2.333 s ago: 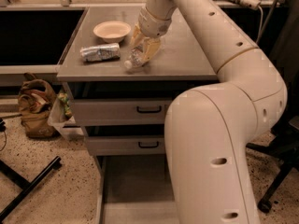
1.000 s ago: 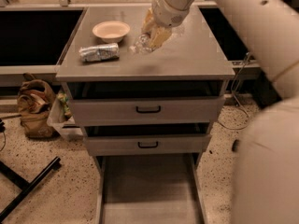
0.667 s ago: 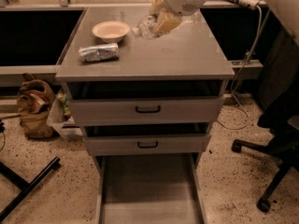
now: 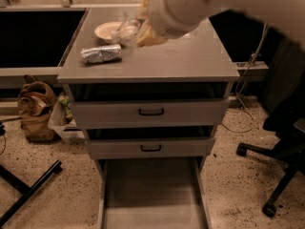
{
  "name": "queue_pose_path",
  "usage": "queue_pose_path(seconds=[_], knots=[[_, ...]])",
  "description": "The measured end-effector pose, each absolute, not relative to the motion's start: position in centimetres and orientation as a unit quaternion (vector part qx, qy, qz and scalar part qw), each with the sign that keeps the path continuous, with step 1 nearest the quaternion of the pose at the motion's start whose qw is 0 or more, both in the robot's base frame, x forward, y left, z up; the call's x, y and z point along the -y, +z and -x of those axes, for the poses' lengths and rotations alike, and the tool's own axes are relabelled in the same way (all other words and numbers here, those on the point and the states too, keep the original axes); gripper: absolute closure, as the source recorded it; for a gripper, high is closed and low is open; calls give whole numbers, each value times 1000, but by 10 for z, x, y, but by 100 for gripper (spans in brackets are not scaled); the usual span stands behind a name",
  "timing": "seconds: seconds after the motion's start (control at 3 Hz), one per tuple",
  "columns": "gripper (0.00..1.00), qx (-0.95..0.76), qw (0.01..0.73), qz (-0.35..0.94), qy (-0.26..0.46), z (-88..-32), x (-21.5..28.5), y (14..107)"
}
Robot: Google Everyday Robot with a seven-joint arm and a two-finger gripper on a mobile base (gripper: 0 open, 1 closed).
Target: Place water bottle into bottom drawer
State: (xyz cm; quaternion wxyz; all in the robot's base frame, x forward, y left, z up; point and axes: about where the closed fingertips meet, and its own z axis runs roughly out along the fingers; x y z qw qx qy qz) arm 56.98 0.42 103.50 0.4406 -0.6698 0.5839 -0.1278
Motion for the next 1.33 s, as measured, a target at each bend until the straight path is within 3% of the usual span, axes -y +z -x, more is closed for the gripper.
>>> queue_pose_path(seconds=[0.33, 0.67, 1.33], knots=[[100, -574, 441, 681, -109, -559, -41, 968], [100, -563, 393, 724, -70, -556, -65, 865], [100, -587, 384, 709, -71, -544, -60, 846]])
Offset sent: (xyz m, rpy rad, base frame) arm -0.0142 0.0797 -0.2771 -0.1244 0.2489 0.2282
